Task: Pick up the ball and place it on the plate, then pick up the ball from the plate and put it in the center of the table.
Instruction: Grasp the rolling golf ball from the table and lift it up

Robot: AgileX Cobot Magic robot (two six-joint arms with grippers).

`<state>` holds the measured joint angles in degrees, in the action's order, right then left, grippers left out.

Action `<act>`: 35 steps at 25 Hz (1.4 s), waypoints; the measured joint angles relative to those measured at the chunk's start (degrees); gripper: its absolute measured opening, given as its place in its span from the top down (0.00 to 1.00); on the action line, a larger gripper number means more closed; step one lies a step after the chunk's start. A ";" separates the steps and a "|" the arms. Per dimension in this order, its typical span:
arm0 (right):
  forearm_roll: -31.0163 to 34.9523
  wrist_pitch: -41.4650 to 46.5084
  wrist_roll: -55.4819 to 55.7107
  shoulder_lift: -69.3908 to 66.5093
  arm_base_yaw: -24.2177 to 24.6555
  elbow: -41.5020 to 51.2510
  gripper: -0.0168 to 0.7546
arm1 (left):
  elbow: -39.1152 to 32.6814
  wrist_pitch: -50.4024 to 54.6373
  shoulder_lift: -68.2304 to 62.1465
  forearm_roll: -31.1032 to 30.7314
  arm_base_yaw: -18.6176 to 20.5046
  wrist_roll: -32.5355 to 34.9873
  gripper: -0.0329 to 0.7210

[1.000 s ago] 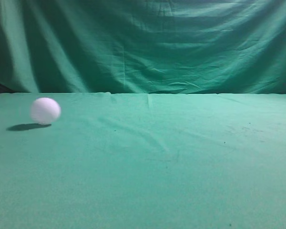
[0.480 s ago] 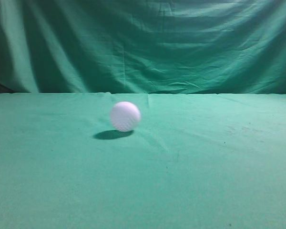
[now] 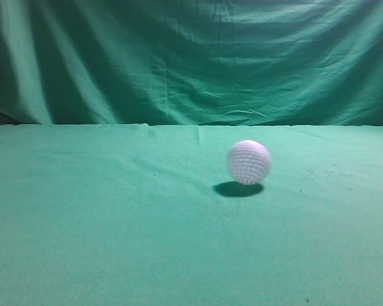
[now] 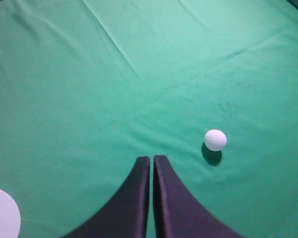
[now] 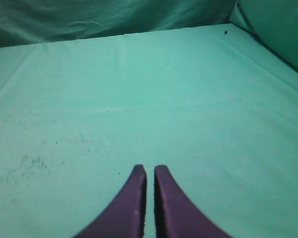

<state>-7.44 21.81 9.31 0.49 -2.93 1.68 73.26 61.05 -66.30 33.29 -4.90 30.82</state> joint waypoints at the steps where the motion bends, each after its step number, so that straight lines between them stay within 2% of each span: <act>1: 0.00 0.00 0.00 0.00 0.00 0.00 0.92 | -1.04 -1.51 1.18 -1.38 -1.08 -1.27 0.96; 7: 1.13 -1.69 0.70 0.00 0.00 0.00 0.92 | -13.09 -10.83 10.30 -4.08 -1.87 -3.25 0.96; 12: 4.65 -19.12 3.33 0.00 0.00 0.00 0.92 | -25.17 -18.25 18.83 -4.31 -1.98 -3.02 0.96; 14: 4.80 -22.40 3.82 0.00 0.00 -0.23 0.92 | -29.64 -20.53 22.41 -4.31 -1.98 -3.02 0.96; 17: 3.68 -16.32 3.06 -1.48 0.00 -5.95 0.92 | -34.40 -23.02 25.92 -4.31 -1.98 -2.88 0.96; 23: 2.58 6.00 1.38 -18.25 0.00 -24.16 0.92 | -36.88 -25.92 26.84 -4.31 -1.98 -2.64 0.96; 27: 2.58 10.56 0.16 -26.83 0.00 -29.11 0.92 | -36.88 -27.37 26.84 -4.31 -1.98 -2.64 0.96; 29: 3.64 11.66 -4.16 -30.29 0.00 -30.76 0.92 | -36.88 -28.24 26.84 -4.31 -1.98 -2.64 0.96; 32: 6.29 17.88 -14.20 -36.41 -3.10 -34.93 0.92 | -36.88 -28.49 26.84 -4.13 -1.98 -2.64 0.96; 35: 7.04 26.39 -18.37 -44.15 -8.99 -39.70 0.92 | -36.88 -28.49 26.84 -4.08 -1.98 -2.53 0.96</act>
<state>-0.40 48.20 -9.06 -43.66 -11.92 -38.03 36.38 32.56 -39.46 29.21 -6.88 28.28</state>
